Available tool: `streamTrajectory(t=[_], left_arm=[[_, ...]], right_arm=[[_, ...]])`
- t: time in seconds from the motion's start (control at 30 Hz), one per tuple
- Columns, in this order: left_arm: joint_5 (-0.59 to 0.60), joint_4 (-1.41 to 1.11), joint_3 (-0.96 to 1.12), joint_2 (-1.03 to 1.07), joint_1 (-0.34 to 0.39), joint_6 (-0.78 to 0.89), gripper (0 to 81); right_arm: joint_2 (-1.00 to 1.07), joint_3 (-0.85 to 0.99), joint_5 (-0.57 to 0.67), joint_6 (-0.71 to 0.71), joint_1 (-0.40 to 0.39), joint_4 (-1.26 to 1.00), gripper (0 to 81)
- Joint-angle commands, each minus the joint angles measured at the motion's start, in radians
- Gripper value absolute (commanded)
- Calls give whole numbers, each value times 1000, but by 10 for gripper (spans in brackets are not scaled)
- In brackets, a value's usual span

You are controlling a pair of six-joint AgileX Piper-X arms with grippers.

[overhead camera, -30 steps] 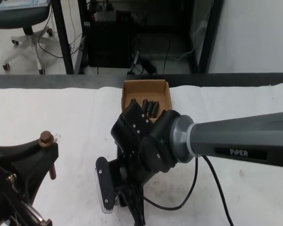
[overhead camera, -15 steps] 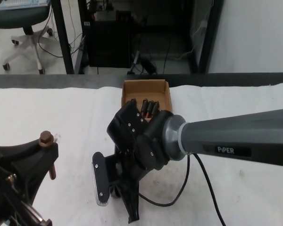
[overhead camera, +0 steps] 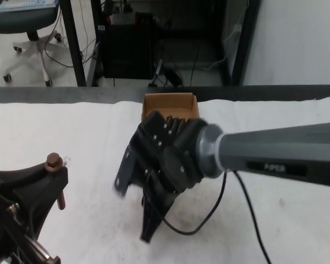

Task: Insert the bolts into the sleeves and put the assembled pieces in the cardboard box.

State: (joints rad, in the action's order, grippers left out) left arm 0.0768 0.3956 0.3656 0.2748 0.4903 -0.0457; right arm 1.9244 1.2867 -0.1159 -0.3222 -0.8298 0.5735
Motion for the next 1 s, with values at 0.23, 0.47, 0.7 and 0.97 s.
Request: streamTrajectory(t=[0.23, 0.47, 0.7, 0.97], left_arm=[[5, -12, 3, -9, -1, 0, 1], [5, -12, 3, -9, -1, 0, 1], [7, -11, 3, -9, -1, 0, 1], [7, -11, 3, -9, -1, 0, 1]], right_arm=[[-43, 4, 235, 278, 2, 123, 8], [-23, -4, 222, 278, 5, 149, 8], [-17, -2, 220, 285, 5, 146, 95], [-17, -2, 220, 285, 5, 149, 307]])
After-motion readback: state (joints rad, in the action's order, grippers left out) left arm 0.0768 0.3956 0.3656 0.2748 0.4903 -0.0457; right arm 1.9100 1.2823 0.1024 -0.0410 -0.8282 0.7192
